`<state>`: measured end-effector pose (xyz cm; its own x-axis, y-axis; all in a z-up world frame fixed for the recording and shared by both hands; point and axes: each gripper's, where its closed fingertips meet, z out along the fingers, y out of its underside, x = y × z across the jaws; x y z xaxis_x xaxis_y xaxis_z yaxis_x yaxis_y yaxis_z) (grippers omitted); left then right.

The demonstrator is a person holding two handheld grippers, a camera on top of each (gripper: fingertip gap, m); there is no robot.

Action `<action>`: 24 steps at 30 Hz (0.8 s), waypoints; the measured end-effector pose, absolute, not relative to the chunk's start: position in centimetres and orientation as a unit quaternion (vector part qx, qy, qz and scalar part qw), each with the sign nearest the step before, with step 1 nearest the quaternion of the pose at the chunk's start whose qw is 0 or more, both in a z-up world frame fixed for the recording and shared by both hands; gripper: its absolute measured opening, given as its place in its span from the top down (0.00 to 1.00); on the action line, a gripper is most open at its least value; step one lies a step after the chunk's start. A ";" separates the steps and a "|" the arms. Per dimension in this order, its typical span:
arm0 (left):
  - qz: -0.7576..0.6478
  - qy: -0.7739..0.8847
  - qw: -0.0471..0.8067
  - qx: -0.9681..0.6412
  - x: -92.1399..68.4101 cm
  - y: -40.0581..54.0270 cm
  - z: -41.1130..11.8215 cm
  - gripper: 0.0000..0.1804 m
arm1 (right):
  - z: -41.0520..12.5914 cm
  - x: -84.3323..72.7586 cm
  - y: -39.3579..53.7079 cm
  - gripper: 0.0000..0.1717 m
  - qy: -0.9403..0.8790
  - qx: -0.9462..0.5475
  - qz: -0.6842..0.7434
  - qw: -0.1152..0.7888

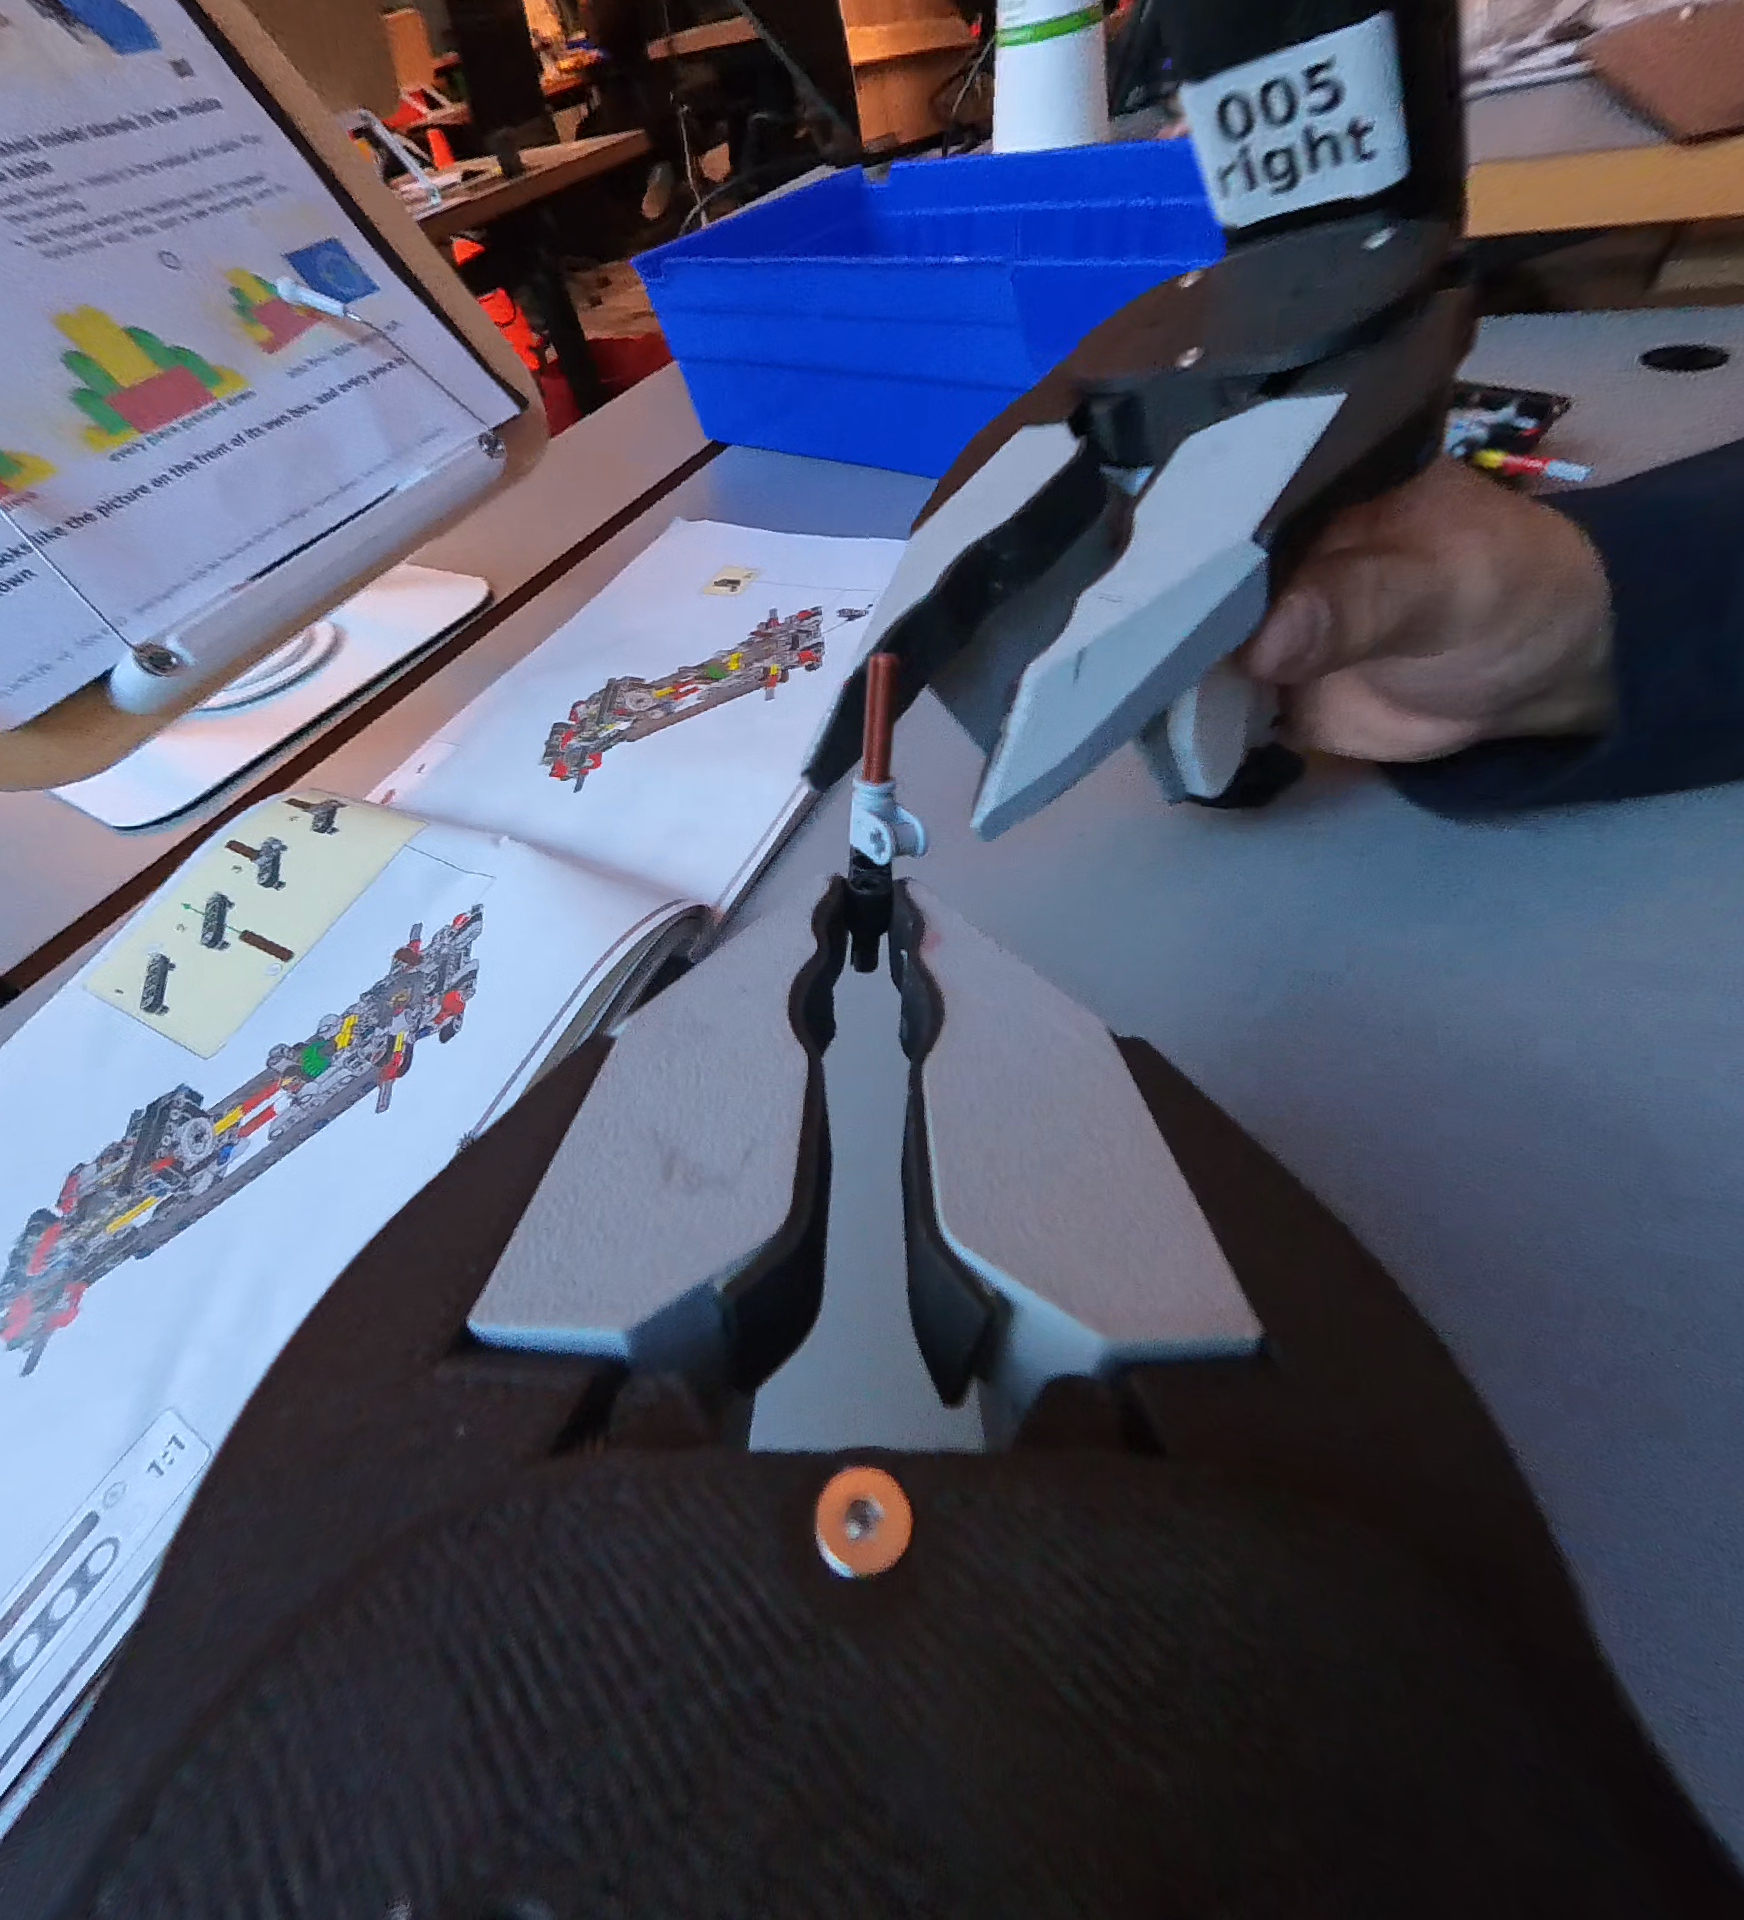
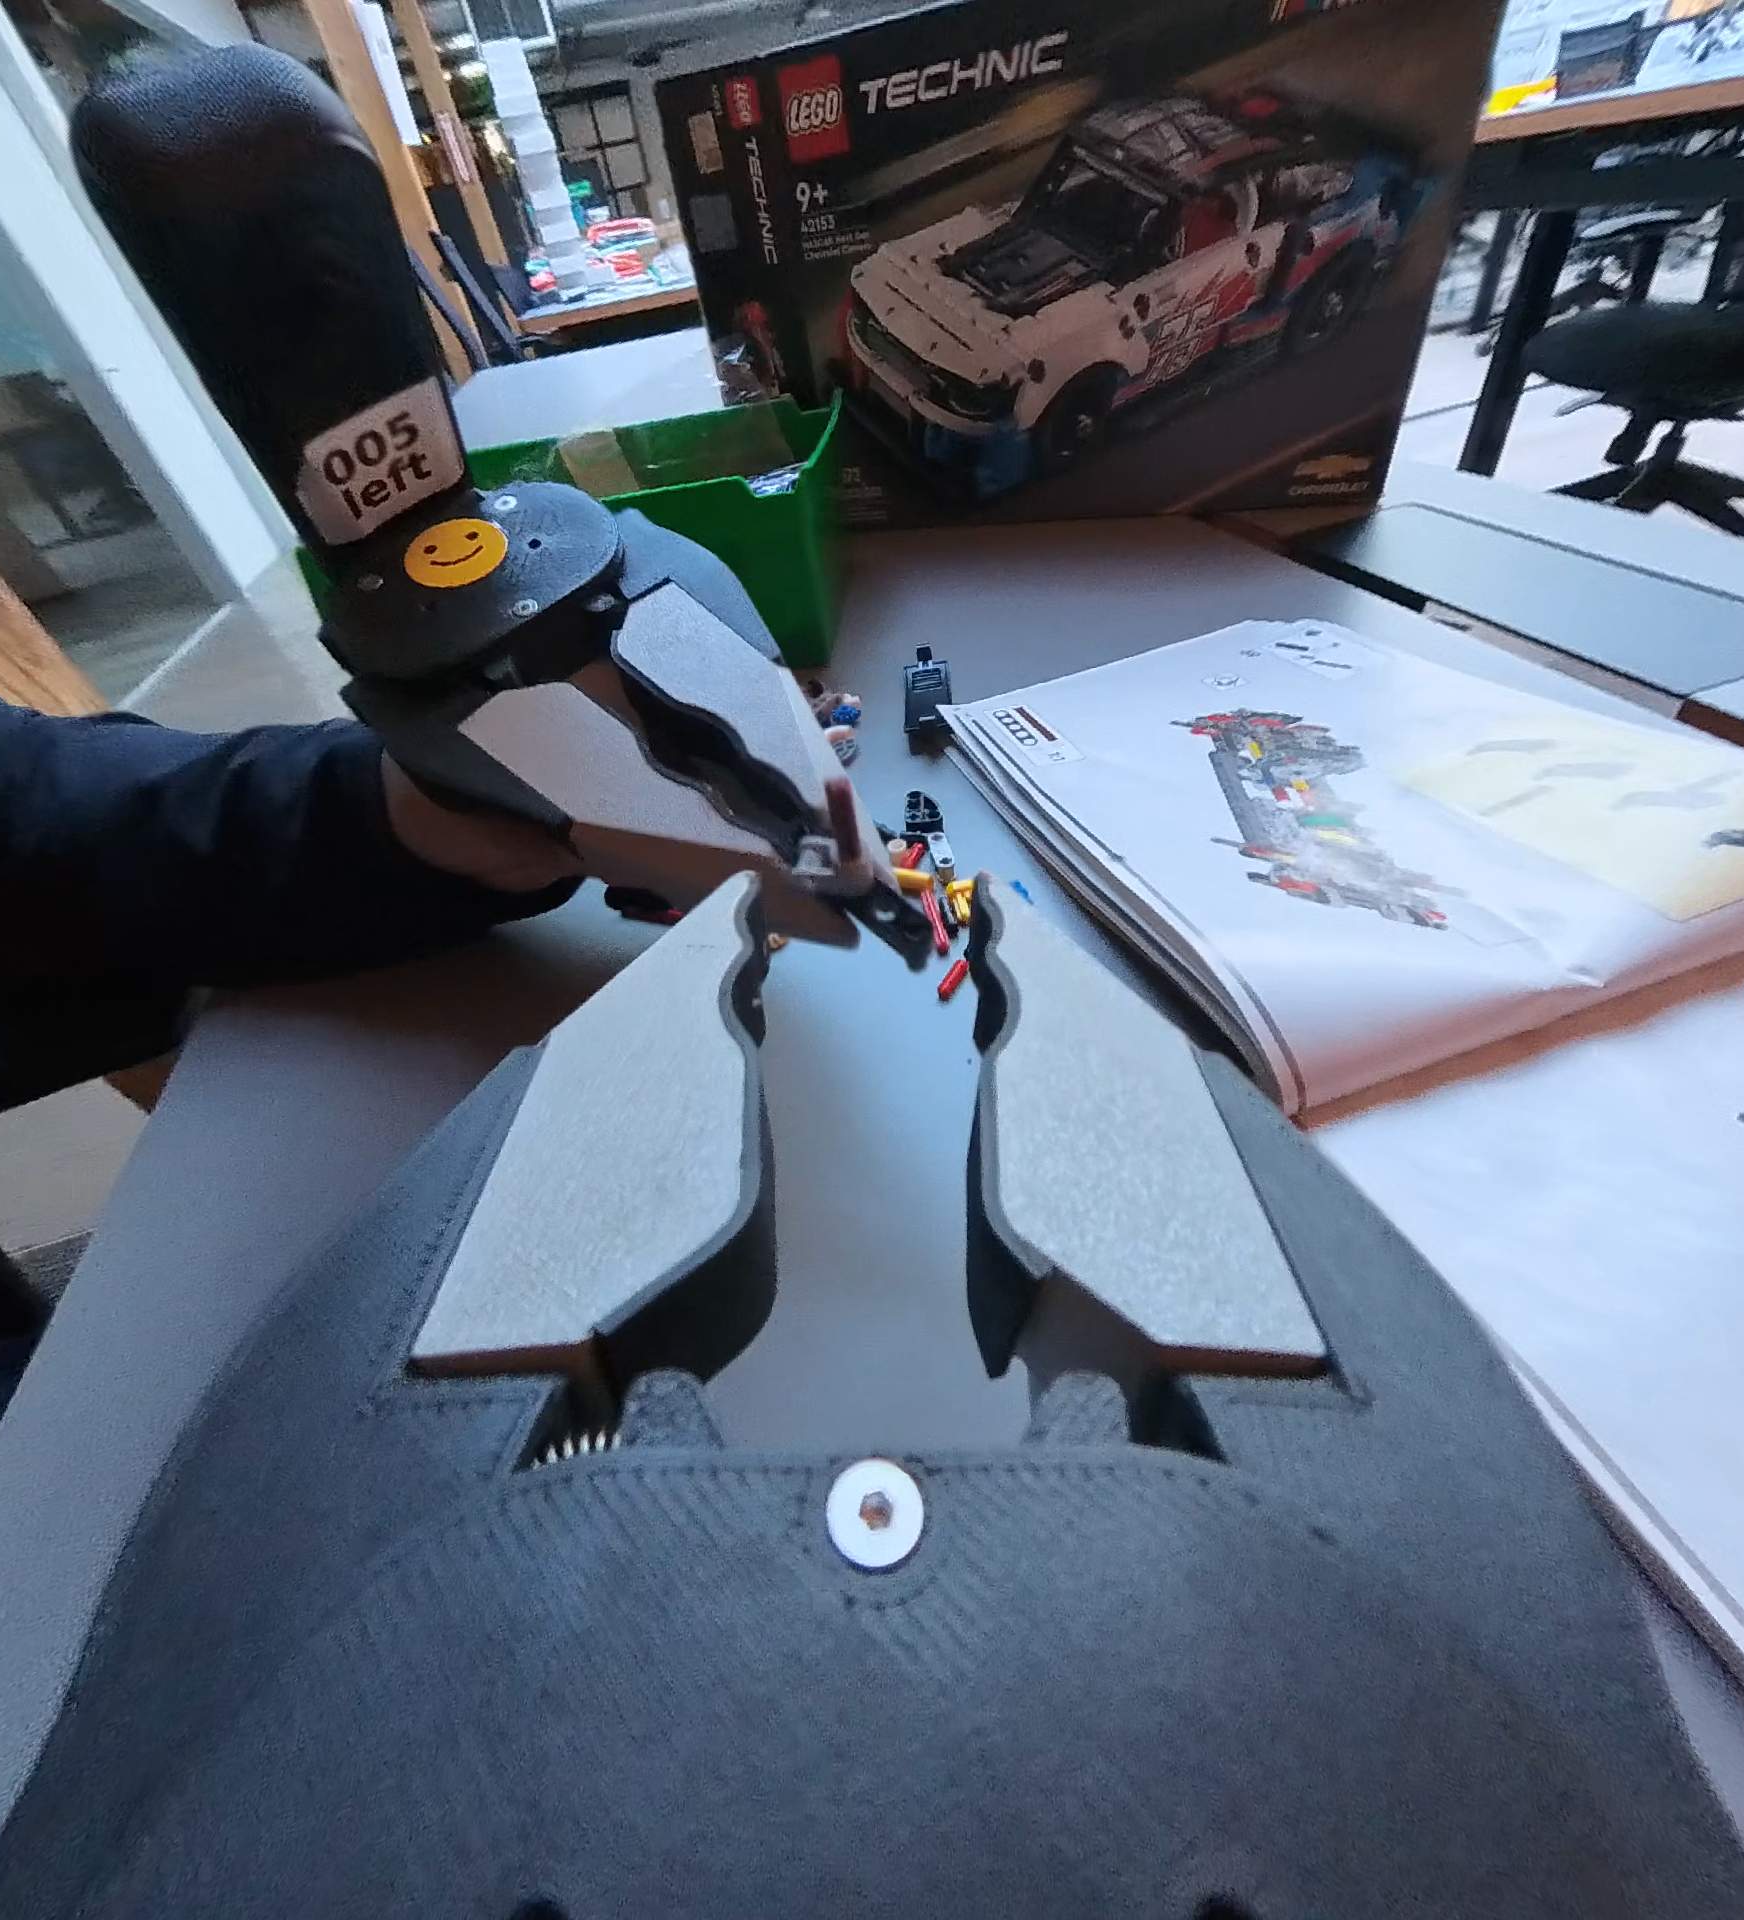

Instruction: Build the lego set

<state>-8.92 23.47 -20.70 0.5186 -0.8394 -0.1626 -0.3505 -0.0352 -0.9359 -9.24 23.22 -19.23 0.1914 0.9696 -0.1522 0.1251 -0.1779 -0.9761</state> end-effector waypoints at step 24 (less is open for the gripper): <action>-0.412 0.531 0.419 -0.611 -6.8 17.0 -21.1 0.97 | -19.2 -8.9 16.1 0.94 -0.656 -0.447 0.437 0.423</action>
